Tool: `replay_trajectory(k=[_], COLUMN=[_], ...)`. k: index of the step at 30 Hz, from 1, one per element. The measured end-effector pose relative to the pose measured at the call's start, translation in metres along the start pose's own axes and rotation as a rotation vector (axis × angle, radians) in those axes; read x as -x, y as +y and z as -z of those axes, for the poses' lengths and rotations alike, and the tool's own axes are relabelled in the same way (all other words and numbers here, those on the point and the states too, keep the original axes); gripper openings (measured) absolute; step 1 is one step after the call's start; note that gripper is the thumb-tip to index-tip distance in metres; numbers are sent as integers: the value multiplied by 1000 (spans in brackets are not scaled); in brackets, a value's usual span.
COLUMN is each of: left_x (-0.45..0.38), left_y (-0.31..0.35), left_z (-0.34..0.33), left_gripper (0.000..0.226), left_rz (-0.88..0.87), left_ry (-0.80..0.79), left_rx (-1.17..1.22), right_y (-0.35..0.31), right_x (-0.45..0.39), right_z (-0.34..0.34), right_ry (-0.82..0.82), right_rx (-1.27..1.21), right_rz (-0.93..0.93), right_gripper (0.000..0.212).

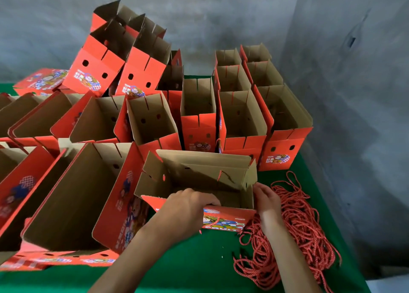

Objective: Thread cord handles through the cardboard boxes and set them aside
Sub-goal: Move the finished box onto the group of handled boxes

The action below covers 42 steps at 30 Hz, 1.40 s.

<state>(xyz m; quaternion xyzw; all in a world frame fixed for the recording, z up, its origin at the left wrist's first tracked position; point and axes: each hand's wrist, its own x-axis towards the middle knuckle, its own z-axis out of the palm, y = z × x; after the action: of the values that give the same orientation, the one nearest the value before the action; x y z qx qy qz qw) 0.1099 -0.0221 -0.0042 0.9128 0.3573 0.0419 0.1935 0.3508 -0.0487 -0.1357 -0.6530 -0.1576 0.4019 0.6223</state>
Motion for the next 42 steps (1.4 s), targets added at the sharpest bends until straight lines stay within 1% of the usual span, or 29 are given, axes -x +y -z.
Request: replay_trajectory(k=[2, 4, 6, 7, 10, 11, 13, 16, 18, 21, 25, 28, 30, 32, 35, 37, 38, 40, 41, 42], left_x=[-1, -1, -1, 0, 0, -1, -4, -6, -9, -17, -28, -37, -40, -40, -38, -36, -34, -28, -26, -25], left_y=[-3, -5, -9, -12, -22, -26, -34, -45, -52, -60, -66, -71, -75, -77, -76, -73, -71, -66, -62, -59], left_z=[3, 5, 3, 2, -6, -8, -10, -8, -6, -7, -17, -27, -34, -38, -40, -44, -47, -52, -52, -50], left_gripper=[23, 30, 39, 43, 46, 46, 45, 46, 47, 47, 63, 62, 64, 53, 50, 46, 44, 45, 41, 33], left_rz=[-28, -84, -153, -178, -226, -248, -269, -198, -159, -142, -109, 2, 59, 54, 117, 241, 302, 385, 447, 520], left_ry=[9, 48, 124, 165, 257, 275, 278, 268, 281, 347, 446, 500, 574, 597, 565, 521, 476, 311, 208, 118], left_rx=[23, 27, -12, -42, -88, -89, -80, -48, 27, 183, 371, 561, 678, 726, 846, 943, 984, 1121, 1201, 1276], right_y=[1, 2, 3, 4, 7, 9, 9, 12, 17, 21, 30, 34, 32, 29, 25, 25, 25, 25, 24, 23], right_x=[0, 1, 3, 4, 12, 16, 24, 28, 27, 28, 35, 42, 46, 47, 46, 44, 42, 40, 38, 37], right_z=[0, 1, 2, 5, 10, 10, 7, 4, 2, -6, -18, -26, -33, -39, -43, -46, -48, -52, -53, -54], right_ry=[21, 58, 89, 98, 122, 141, 201, 268, 269, 301, 268, 221, 179, 145, 136, 151, 163, 204, 223, 236], right_rx=[21, 44, 32, 4, -70, -85, -101, -102, -94, -18, 62, 96, 98, 122, 197, 253, 279, 319, 338, 361], right_rz=[-1, 16, 36, 41, 71, 97, 180, 293, 334, 349, 374, 356, 356, 396, 419, 422, 433, 459, 466, 472], right_gripper=[12, 16, 21, 26, 49, 49, 39, 34, 35, 35, 36, 46, 51, 57, 65, 65, 63, 62, 63, 66])
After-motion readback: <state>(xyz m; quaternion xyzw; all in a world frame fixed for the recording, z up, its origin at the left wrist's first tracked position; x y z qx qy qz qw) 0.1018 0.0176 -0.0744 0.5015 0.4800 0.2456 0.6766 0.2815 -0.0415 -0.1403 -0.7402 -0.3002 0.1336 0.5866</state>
